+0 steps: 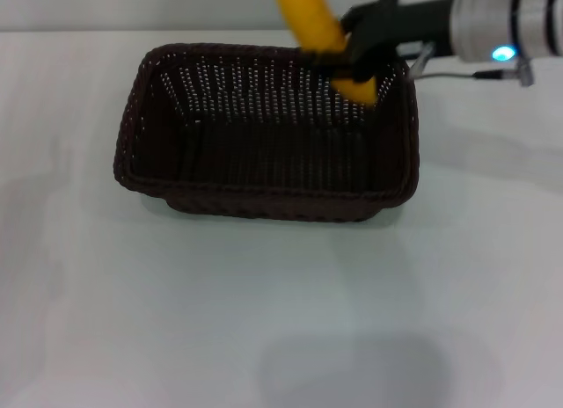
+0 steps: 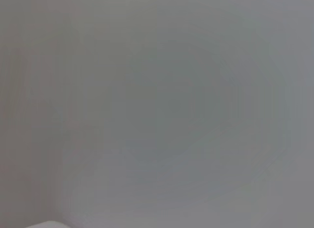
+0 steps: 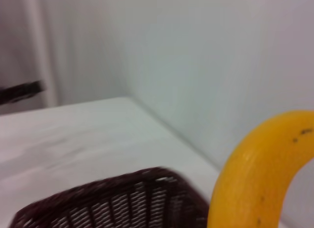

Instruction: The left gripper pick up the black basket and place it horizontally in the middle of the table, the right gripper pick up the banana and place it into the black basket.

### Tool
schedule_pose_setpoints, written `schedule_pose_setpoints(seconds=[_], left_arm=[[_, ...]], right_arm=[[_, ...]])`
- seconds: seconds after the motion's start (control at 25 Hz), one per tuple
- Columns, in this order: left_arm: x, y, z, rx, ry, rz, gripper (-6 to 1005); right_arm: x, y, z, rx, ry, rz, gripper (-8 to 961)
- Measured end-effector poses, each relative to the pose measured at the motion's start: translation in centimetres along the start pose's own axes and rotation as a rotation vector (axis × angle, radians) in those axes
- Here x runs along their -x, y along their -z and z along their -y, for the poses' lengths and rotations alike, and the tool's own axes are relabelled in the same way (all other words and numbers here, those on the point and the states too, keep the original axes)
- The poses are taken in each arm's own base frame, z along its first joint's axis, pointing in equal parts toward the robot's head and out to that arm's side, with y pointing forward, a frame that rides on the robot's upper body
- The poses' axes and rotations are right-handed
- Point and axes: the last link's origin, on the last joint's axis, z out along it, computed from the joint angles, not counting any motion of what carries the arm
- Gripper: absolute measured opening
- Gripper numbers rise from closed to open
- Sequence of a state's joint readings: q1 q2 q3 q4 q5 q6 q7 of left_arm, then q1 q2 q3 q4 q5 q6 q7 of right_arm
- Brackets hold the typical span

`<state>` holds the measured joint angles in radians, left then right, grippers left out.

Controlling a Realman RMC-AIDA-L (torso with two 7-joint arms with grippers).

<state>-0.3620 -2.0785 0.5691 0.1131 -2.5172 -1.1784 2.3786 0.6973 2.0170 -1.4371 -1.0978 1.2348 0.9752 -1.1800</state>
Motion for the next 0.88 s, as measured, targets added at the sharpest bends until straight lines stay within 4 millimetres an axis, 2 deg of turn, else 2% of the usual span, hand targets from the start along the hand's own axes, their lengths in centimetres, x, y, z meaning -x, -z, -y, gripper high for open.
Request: schedule_pose_setpoints(seconds=[0.24,0.4,0.48,0.6,0.72,0.88], left_arm=[[0.0,-0.1,-0.1,0.001,0.000,0.003,700],[0.0,-0.2,-0.1,0.002,-0.001,0.003,700],[0.0,-0.2,-0.1,0.003,-0.002,0.002,700],[-0.1,-0.2,-0.1,0.003,-0.002,0.001,700],[-0.1,-0.2,0.0,0.000,-0.003,0.001,700],[0.0,0.0,0.2,-0.005,-0.003,0.004,700]], right_arm=[[-0.9,-2.2,-2.4,0.092,0.084,-0.066,628],[-1.3,-2.4,-3.1,0.108,0.083,-0.066,648],[-1.3,-2.0,-2.8,0.098,0.052,-0.035,658],[-1.3,-0.6,-1.8,0.068,-0.003,0.039,710],[-1.7,2.0,-0.5,0.030,-0.099,0.190,762],[-3.6,7.6,1.7,-0.025,-0.291,0.538,830]])
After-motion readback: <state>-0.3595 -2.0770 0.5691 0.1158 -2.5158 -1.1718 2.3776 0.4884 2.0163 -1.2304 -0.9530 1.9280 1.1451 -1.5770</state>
